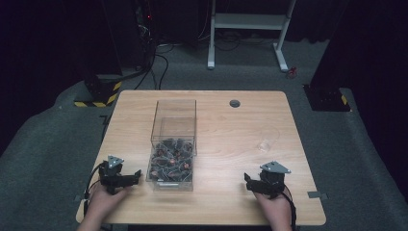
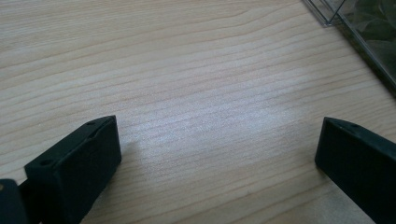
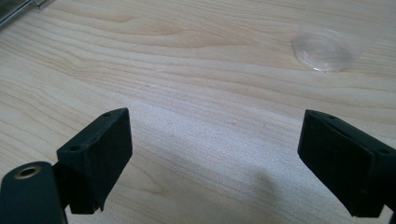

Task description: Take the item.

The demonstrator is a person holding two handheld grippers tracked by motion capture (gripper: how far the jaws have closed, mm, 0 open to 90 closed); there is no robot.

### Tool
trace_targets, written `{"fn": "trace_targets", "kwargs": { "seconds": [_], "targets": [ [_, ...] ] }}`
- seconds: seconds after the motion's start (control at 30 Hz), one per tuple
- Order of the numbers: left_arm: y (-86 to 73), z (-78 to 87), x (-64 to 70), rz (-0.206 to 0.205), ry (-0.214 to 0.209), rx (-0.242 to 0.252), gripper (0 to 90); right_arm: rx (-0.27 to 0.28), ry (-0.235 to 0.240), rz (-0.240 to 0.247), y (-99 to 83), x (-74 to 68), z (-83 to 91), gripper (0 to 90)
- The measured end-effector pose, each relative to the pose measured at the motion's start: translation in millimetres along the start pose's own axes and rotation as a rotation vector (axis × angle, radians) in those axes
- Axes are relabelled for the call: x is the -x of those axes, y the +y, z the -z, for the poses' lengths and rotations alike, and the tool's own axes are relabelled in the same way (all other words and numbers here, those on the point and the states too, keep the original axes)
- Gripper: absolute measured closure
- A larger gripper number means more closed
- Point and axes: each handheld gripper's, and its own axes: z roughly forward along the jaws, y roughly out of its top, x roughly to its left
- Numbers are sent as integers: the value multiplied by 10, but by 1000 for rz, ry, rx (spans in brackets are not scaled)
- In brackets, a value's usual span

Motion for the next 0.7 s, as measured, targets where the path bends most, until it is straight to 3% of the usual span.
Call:
{"fn": "trace_targets", "kwargs": {
  "seconds": [0.7],
  "targets": [
    [0,0,0,0,0,0,5,47,7,-2,76,2,132,102]
  ]
}}
